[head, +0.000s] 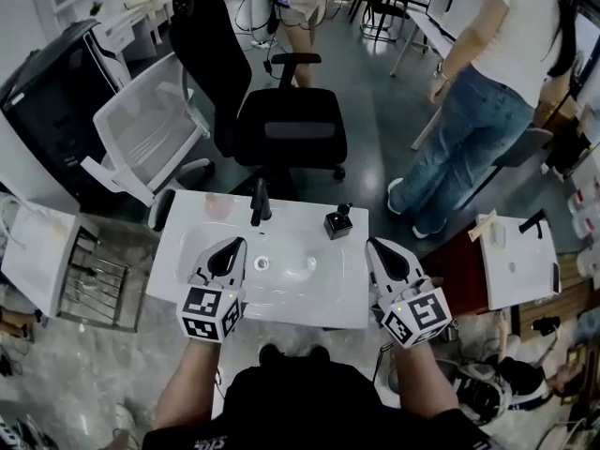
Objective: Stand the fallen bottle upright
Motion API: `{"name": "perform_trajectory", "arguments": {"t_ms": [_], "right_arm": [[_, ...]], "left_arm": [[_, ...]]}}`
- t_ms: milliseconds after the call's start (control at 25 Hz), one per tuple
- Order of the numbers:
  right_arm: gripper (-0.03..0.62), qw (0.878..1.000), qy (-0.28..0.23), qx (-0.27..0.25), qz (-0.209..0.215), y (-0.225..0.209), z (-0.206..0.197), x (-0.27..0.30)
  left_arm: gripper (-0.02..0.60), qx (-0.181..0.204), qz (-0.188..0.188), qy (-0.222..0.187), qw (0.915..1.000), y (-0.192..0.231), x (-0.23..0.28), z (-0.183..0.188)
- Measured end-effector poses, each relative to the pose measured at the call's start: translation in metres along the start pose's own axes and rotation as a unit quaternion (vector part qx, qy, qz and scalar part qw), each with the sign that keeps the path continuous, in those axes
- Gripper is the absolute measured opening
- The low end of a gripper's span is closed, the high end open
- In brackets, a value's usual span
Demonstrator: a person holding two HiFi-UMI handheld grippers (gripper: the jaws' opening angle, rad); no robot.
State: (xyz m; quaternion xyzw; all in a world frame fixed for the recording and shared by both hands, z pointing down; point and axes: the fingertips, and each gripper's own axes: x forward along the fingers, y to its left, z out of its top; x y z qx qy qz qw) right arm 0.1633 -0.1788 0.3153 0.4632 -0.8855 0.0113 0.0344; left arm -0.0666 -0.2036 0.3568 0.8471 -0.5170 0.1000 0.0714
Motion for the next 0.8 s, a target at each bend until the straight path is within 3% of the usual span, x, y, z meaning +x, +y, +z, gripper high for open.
{"name": "perform_trajectory", "arguments": {"t_ms": [800], "right_arm": [[0.011,1.0,-0.01,0.009,0.002,-0.004,0.0,-0.014]], "left_arm": [[0.009,0.009,-0.017,0.005,0.9998,-0.031,0.013,0.005]]}}
